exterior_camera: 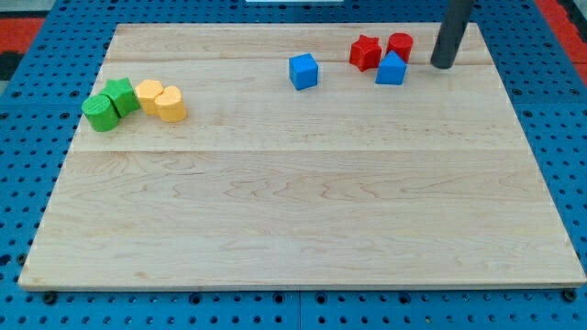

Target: Move the red star to the top left of the board

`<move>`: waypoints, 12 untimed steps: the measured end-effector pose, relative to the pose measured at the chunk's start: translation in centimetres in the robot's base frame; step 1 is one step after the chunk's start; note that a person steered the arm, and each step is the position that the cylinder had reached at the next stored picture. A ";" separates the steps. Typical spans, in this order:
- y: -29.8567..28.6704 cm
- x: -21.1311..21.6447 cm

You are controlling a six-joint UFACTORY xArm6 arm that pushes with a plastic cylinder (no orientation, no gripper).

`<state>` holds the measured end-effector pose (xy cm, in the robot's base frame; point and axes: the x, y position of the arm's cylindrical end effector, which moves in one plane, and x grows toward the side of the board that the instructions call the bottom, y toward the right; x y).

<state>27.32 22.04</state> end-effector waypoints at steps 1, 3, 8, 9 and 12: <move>-2.3 -2.1; -19.9 -1.3; -25.1 4.6; -28.4 -1.5; -33.4 -2.2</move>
